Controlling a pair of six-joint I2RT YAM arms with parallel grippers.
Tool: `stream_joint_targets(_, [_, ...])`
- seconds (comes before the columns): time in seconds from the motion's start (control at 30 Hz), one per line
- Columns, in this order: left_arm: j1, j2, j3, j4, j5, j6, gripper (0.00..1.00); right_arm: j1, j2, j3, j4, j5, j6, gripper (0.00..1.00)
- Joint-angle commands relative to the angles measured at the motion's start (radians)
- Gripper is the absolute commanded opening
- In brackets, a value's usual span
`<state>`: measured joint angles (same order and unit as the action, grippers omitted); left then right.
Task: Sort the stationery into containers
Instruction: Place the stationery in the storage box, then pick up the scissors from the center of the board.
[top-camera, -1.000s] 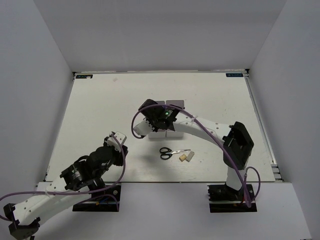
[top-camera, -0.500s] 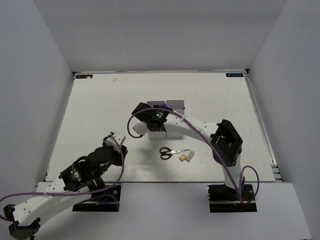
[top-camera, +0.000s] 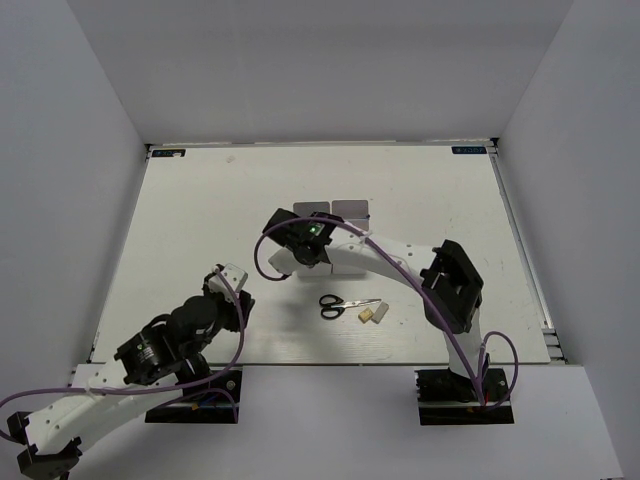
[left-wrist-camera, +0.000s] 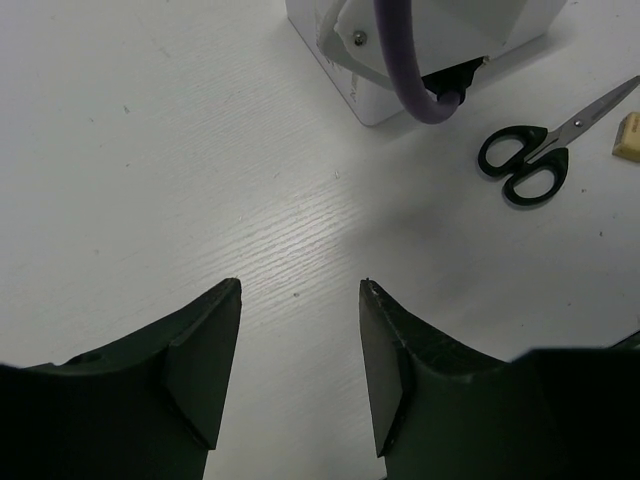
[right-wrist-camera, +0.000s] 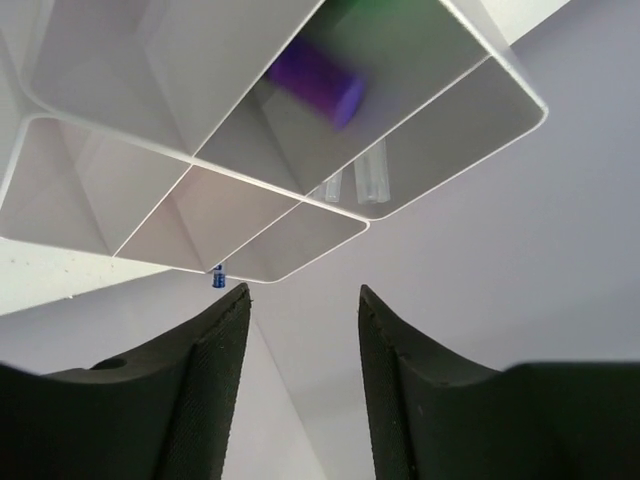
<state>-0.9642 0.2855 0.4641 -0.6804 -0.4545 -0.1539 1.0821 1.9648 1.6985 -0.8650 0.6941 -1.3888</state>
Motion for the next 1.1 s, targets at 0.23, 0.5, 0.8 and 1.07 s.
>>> stream_joint_targets(0.23, [-0.001, -0.022, -0.044, 0.094, 0.094, -0.045, 0.13, 0.009, -0.056, 0.268, -0.175, -0.125, 0.37, 0.0])
stream_joint_targets(0.5, [0.001, 0.289, -0.137, 0.388, 0.218, -0.349, 0.15, -0.129, -0.204, 0.153, -0.309, -0.321, 0.755, 0.27])
stream_joint_targets(0.8, [-0.068, 0.609, -0.113, 0.633, 0.096, -0.621, 0.38, -0.378, -0.627, -0.327, 0.045, -0.559, 0.879, 0.4])
stream_joint_targets(1.07, [-0.137, 0.895, 0.065, 0.628, -0.105, -0.754, 0.44, -0.436, -0.938, -0.764, 0.216, -0.65, 1.06, 0.39])
